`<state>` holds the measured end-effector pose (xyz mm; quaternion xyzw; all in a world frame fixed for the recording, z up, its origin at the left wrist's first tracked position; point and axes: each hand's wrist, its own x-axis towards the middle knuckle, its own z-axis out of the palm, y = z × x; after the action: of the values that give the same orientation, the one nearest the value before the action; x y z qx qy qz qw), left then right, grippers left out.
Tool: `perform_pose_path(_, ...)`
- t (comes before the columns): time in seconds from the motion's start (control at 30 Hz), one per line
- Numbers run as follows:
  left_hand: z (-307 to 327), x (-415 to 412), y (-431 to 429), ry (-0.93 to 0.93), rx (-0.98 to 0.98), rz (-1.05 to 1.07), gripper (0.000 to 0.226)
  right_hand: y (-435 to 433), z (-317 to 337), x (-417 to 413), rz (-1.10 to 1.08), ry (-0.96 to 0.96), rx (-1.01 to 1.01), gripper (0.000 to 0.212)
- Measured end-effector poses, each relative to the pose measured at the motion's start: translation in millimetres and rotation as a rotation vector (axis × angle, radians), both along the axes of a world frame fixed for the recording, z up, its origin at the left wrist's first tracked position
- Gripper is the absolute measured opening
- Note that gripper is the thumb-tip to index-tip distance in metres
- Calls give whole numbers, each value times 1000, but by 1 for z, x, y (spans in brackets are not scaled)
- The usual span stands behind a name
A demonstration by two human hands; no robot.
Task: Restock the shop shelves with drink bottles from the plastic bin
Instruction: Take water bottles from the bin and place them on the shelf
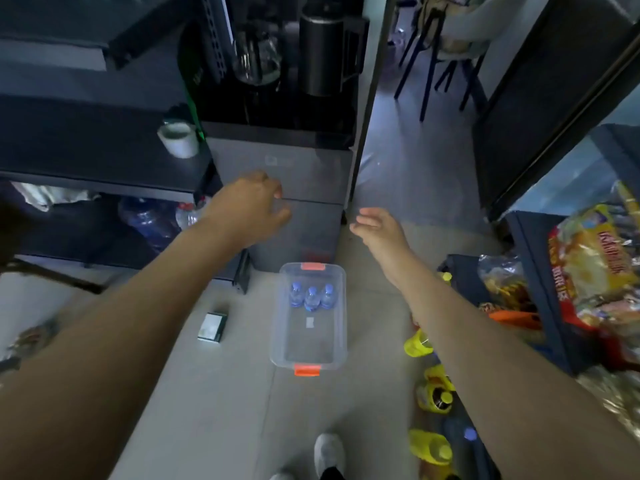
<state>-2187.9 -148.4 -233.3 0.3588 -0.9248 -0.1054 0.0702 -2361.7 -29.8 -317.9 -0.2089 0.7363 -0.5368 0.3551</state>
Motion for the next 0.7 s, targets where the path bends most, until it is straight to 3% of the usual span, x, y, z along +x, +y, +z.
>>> perform_pose_path(0.33, -155, -14, -34, -31, 52, 34, 57, -29, -175, -11, 34, -48, 157, 36)
perform_pose_path(0.5, -262, -23, -59, -8, 49, 2, 54, -46, -286, -15, 5, -50, 190, 34)
perform_pose_path(0.63, -351, -33, -75, 11, 30, -34, 68, -61, -380, -20, 1, -28, 220, 36)
perform_pose_path(0.7, -397, -38, -83, -5, 36, -28, 58, -69, -426, -24, 5, -14, 225, 37)
